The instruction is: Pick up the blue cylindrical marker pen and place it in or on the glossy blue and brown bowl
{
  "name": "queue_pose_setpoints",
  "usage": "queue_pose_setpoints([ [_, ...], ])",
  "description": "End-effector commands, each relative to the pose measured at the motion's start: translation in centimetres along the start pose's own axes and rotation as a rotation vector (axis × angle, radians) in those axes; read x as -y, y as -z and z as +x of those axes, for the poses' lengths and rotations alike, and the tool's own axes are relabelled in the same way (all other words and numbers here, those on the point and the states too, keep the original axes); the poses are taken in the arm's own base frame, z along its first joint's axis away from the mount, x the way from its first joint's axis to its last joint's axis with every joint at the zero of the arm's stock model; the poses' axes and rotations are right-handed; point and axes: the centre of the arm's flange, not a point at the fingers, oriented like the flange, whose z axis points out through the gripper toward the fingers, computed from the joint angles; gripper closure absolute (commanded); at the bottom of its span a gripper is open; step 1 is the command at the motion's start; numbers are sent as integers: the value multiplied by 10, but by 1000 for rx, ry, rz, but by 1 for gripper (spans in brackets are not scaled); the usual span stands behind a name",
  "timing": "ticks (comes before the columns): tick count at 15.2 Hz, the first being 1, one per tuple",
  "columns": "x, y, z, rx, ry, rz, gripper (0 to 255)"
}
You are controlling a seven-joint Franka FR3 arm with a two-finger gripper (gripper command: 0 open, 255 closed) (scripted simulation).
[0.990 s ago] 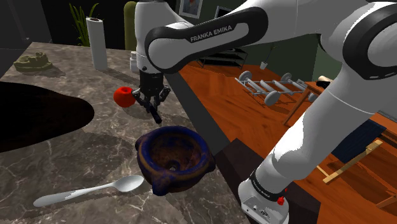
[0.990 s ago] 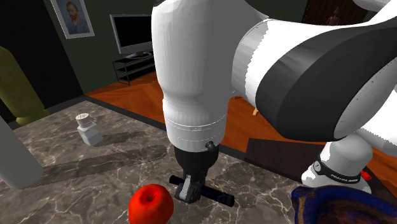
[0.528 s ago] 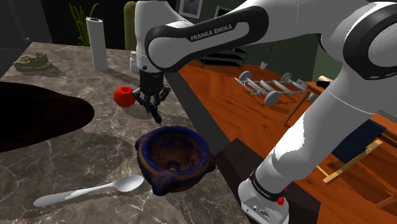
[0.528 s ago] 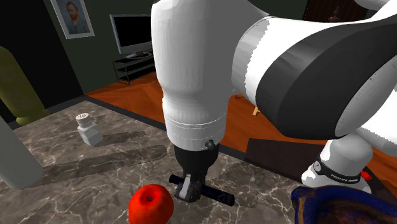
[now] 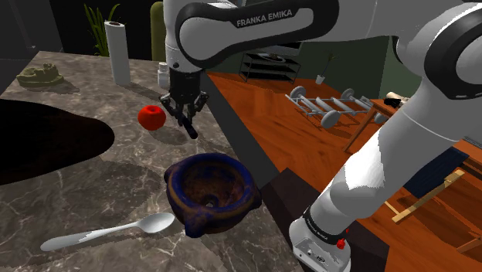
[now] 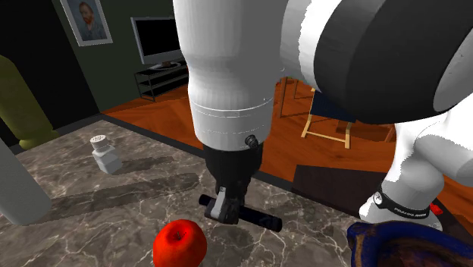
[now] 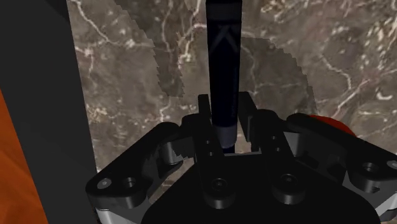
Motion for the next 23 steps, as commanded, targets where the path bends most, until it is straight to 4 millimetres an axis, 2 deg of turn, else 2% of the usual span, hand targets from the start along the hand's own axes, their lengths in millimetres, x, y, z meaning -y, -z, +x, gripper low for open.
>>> queue_pose_setpoints([
  [1,-1,10,-1,0,0,0,255],
  [23,-8,126,0,0,0,0,255],
])
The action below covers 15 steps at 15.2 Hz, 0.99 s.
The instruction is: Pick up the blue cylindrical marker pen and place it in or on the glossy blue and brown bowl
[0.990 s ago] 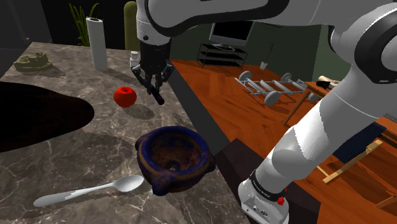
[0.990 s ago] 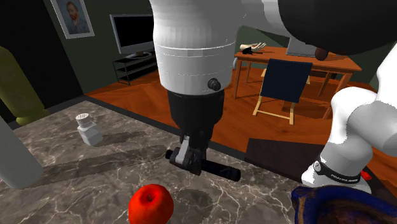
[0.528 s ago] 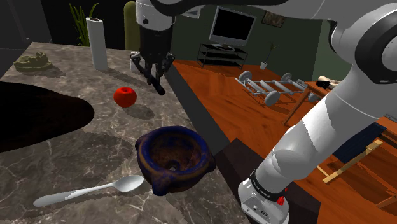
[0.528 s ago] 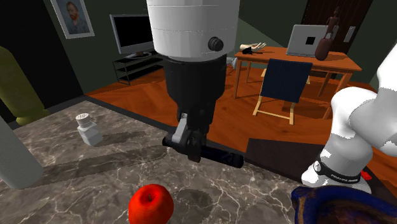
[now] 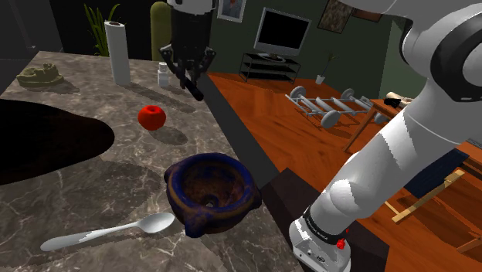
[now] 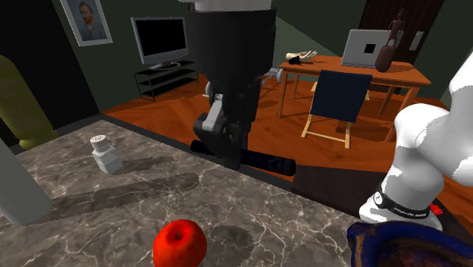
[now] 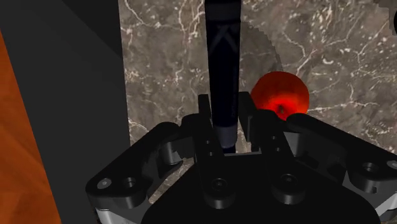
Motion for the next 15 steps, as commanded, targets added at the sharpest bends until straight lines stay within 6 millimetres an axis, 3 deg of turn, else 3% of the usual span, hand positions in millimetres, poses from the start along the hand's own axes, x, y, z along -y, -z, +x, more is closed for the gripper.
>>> queue_pose_setpoints([
  [1,0,7,1,0,0,0,255],
  [15,25,17,-182,0,0,0,255],
])
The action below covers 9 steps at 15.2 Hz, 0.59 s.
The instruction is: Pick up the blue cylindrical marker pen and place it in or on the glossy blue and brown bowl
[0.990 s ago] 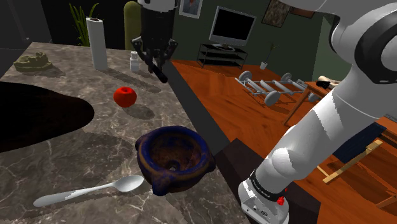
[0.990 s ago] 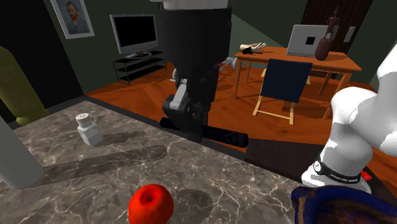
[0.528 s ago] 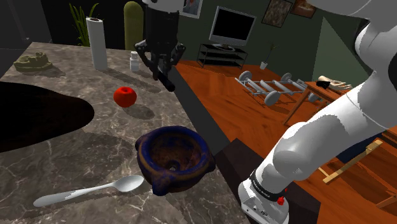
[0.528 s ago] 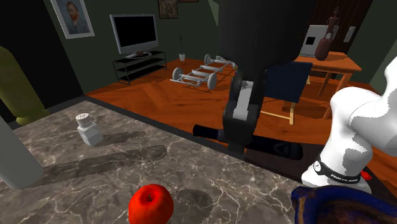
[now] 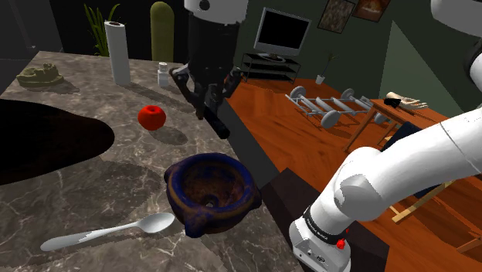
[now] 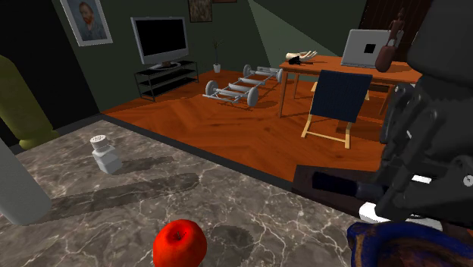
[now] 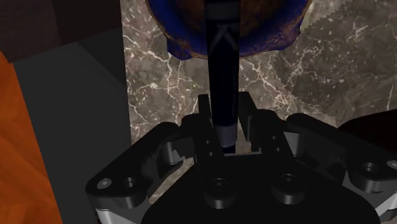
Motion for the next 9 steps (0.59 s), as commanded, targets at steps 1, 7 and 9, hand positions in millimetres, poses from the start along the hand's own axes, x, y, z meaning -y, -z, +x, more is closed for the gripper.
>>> queue_pose_setpoints([
  [1,3,-1,-30,1,-1,0,255],
  [7,11,-8,-87,1,-1,0,255],
  [9,12,-19,-87,1,-1,0,255],
])
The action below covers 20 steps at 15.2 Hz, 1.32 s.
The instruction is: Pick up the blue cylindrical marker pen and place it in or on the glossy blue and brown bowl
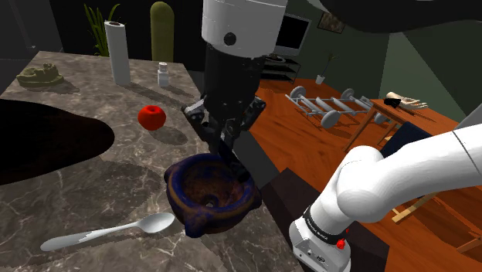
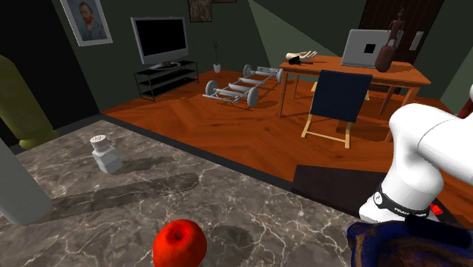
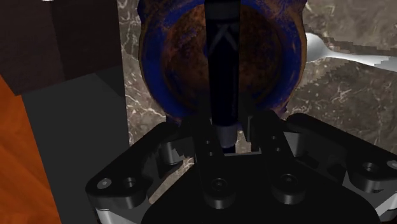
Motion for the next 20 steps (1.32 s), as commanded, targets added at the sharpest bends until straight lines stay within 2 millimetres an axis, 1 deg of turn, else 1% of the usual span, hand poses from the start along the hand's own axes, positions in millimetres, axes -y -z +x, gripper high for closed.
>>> queue_pose_setpoints([
  [1,1,-10,0,0,0,0,255],
  [11,4,-63,-1,0,0,0,255],
  [19,4,-63,-1,0,0,0,255],
  [20,4,-63,-1,0,0,0,0],
])
